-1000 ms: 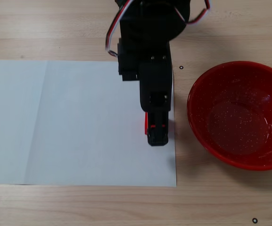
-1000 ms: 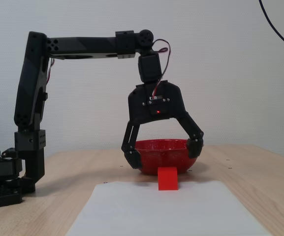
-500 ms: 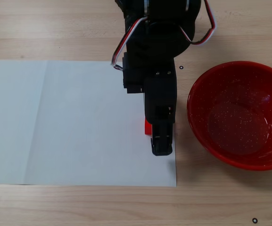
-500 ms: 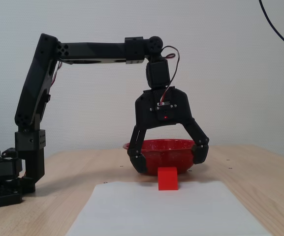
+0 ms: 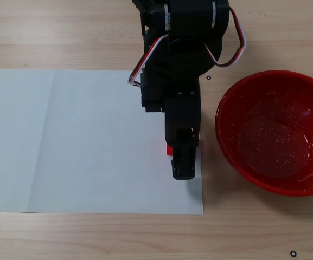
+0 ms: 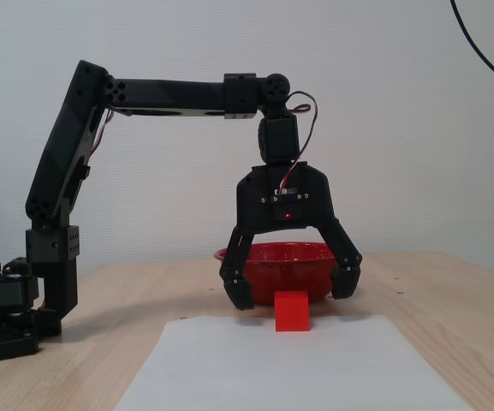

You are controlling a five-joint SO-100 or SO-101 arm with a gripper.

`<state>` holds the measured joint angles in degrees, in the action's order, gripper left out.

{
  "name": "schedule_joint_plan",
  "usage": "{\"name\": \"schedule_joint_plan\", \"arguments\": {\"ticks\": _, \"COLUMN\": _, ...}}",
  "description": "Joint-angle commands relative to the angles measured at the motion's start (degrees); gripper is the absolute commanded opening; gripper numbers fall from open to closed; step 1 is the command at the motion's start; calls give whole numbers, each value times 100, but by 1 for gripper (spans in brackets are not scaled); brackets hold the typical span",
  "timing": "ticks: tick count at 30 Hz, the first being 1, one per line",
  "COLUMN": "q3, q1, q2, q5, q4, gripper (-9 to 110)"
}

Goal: Grasp the red cube and put it in the red bowl.

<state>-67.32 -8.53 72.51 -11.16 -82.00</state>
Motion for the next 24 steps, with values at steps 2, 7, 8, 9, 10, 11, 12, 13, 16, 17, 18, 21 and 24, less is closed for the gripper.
{"name": "schedule_joint_plan", "arguments": {"ticks": 2, "q3": 571, "q1": -79, "q2": 316, "q5": -18, "q4": -44, "gripper": 51}}
{"name": "schedule_joint_plan", "arguments": {"ticks": 7, "q3": 563, "q1": -79, "q2": 299, "q5": 0, "q4": -35, "gripper": 49}}
{"name": "schedule_joint_plan", "arguments": {"ticks": 8, "q3": 554, "q1": -79, "q2": 290, "q5": 18, "q4": -35, "gripper": 49}}
{"name": "schedule_joint_plan", "arguments": {"ticks": 9, "q3": 545, "q1": -70, "q2": 290, "q5": 18, "q4": -26, "gripper": 48}}
{"name": "schedule_joint_plan", "arguments": {"ticks": 10, "q3": 527, "q1": -70, "q2": 290, "q5": 26, "q4": -18, "gripper": 47}}
{"name": "schedule_joint_plan", "arguments": {"ticks": 11, "q3": 519, "q1": -70, "q2": 290, "q5": 35, "q4": -9, "gripper": 47}}
{"name": "schedule_joint_plan", "arguments": {"ticks": 12, "q3": 510, "q1": -70, "q2": 290, "q5": 53, "q4": -9, "gripper": 46}}
{"name": "schedule_joint_plan", "arguments": {"ticks": 13, "q3": 501, "q1": -70, "q2": 281, "q5": 62, "q4": 0, "gripper": 46}}
{"name": "schedule_joint_plan", "arguments": {"ticks": 16, "q3": 492, "q1": -70, "q2": 281, "q5": 62, "q4": 44, "gripper": 45}}
{"name": "schedule_joint_plan", "arguments": {"ticks": 17, "q3": 492, "q1": -70, "q2": 281, "q5": 53, "q4": 62, "gripper": 44}}
{"name": "schedule_joint_plan", "arguments": {"ticks": 18, "q3": 483, "q1": -70, "q2": 272, "q5": 53, "q4": 62, "gripper": 44}}
{"name": "schedule_joint_plan", "arguments": {"ticks": 21, "q3": 475, "q1": -79, "q2": 237, "q5": 53, "q4": 44, "gripper": 44}}
{"name": "schedule_joint_plan", "arguments": {"ticks": 24, "q3": 475, "q1": -79, "q2": 211, "q5": 44, "q4": 44, "gripper": 42}}
